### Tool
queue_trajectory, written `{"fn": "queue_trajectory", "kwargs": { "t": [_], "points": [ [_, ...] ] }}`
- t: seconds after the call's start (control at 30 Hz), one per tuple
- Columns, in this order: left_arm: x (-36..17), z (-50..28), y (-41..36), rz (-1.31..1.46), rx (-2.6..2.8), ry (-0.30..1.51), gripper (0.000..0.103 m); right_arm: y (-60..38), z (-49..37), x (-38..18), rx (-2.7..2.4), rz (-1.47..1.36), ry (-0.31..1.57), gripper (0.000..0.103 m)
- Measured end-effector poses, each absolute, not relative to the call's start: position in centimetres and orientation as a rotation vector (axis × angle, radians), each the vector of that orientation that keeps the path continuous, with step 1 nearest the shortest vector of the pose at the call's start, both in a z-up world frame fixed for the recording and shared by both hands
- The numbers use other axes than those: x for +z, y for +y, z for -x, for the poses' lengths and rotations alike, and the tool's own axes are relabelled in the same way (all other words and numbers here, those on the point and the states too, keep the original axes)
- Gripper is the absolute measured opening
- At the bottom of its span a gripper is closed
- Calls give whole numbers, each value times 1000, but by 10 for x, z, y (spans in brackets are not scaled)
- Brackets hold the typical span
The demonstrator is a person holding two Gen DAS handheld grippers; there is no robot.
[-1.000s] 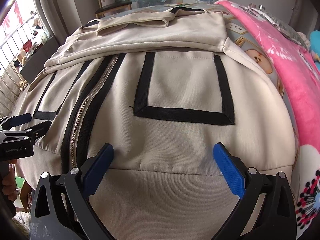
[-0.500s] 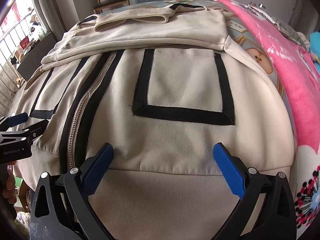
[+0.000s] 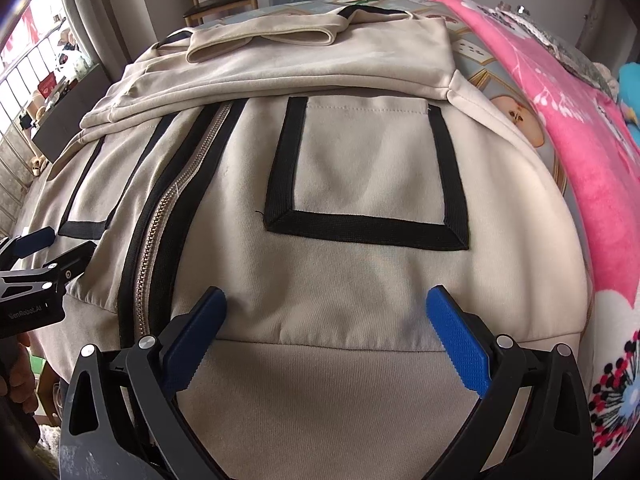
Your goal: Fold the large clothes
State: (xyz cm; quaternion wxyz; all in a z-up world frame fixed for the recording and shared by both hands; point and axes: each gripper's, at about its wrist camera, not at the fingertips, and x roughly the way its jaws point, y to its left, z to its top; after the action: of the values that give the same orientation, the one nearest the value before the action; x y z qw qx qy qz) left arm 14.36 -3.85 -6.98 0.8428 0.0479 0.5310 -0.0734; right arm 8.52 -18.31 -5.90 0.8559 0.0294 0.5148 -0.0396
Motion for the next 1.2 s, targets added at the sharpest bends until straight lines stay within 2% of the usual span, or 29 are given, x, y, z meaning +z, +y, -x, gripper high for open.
{"fn": "queue_trajectory", "kwargs": {
  "t": [0.27,0.57,0.83,1.03,1.2],
  "points": [
    [-70,-144,-38,-102,-156,1118,99,-193,-61,-31,-118,8,954,96],
    [-69,-143,-39,-104,-157,1114,99,-218,-27,-26,-166,2,942,96],
    [-63,-139,-39,-137,-174,1074,99,-237,-10,-28,-210,-57,940,90],
    [-21,-108,-6,-100,-241,907,99,-244,0,-25,-232,-65,923,89],
    [-12,-77,40,-75,-213,910,99,-251,6,-27,-247,-85,912,89]
  ]
}}
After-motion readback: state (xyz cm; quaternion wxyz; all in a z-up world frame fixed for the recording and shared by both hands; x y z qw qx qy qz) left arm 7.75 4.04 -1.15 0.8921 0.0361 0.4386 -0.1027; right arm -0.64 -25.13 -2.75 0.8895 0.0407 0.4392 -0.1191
